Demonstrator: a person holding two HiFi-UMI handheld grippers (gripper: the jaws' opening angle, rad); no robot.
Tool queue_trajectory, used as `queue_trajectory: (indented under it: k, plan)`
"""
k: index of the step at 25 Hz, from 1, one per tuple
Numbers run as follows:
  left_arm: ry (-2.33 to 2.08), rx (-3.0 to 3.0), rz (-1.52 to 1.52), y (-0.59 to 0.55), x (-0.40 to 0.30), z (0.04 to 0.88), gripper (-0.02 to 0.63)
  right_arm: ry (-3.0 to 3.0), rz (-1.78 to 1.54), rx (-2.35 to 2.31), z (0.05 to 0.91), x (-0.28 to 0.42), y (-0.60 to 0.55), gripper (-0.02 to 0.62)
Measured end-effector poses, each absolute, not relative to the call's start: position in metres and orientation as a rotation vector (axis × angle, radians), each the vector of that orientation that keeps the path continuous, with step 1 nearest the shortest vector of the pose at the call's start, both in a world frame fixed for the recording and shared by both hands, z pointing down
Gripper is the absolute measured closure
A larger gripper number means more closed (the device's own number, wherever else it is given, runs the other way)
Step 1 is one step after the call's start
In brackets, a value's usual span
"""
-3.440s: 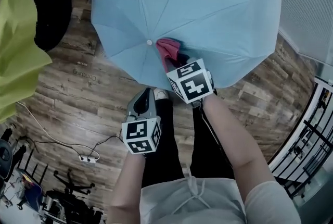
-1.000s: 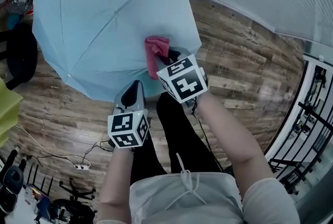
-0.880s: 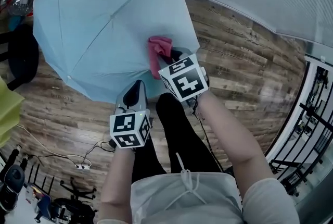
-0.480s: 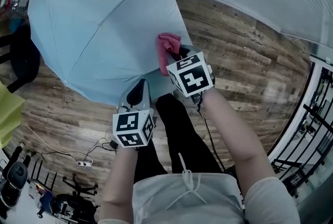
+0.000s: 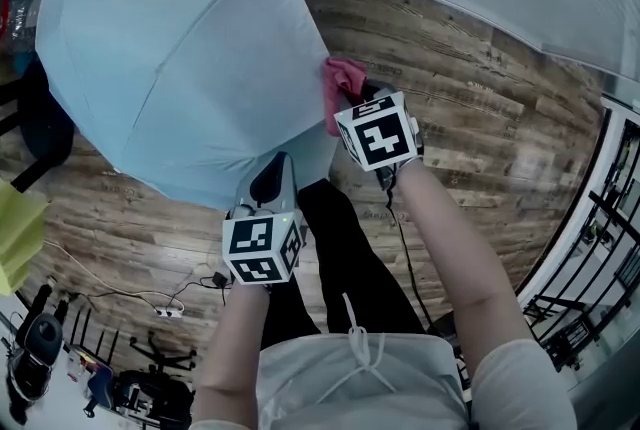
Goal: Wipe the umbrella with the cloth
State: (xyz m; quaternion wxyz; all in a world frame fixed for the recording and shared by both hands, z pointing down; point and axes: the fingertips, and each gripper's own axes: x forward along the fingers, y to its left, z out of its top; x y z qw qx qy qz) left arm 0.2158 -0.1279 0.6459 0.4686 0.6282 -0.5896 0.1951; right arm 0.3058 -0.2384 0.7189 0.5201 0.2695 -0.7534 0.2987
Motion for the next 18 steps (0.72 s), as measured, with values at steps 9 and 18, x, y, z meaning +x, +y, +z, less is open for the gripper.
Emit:
queue_trajectory:
  k: [9,18]
  plan:
    - [-1.4,1.619,0.505,-0.139,0.239,0.624,0.598,-1.758,0.686,0.759,0.698,0.344,-0.252,0.532]
    - [-1.395,1.713,0.424,-0.13,0.188,0.573,0.598,-1.837,0.625,0.864,0.605,0.303,-0.209,0.535]
